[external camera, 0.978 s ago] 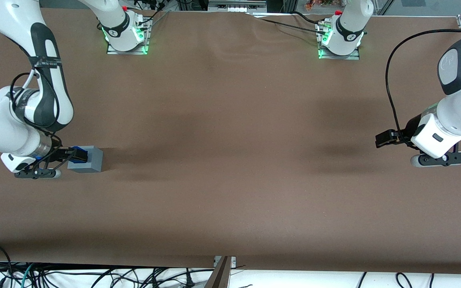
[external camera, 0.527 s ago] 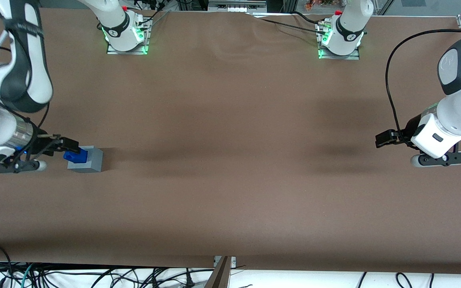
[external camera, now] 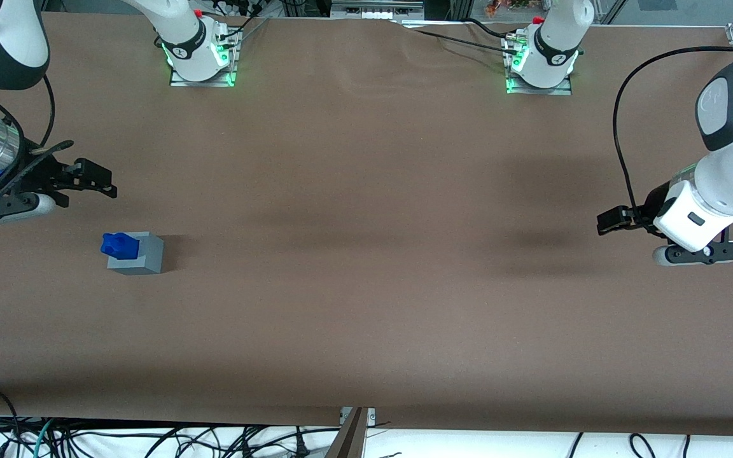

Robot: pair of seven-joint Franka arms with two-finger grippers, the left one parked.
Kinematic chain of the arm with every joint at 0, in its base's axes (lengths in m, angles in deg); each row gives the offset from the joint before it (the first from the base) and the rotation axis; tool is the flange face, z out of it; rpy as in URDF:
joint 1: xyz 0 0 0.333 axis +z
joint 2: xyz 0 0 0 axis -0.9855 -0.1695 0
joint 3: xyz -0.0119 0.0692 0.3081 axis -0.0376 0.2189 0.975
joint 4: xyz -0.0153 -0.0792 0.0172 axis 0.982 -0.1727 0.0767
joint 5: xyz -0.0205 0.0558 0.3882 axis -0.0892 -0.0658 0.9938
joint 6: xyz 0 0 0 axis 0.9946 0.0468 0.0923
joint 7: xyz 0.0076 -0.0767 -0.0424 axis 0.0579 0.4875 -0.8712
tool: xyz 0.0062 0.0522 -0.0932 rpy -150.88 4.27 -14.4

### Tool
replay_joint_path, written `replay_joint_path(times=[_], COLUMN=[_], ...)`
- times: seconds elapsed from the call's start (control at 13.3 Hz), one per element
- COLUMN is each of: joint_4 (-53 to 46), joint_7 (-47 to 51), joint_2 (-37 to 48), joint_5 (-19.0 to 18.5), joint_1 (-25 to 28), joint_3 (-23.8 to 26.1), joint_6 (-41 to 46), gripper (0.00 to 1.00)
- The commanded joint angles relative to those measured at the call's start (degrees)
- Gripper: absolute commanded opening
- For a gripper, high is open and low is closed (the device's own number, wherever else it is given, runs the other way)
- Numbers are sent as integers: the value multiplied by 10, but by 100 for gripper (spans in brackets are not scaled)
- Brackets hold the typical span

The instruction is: Insert blue part into gray base with right arm

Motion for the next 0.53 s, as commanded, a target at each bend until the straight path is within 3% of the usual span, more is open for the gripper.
replay_joint_path(times=[0.0,0.3,0.45], joint_4=[14,14,12], joint_7=[24,43,48], joint_2=[5,21,25], joint_5=[-27,-29,-30], joint_1=[8,8,-21], joint_3=[16,42,68], joint_6=[-2,11,24], gripper=[99,99,99])
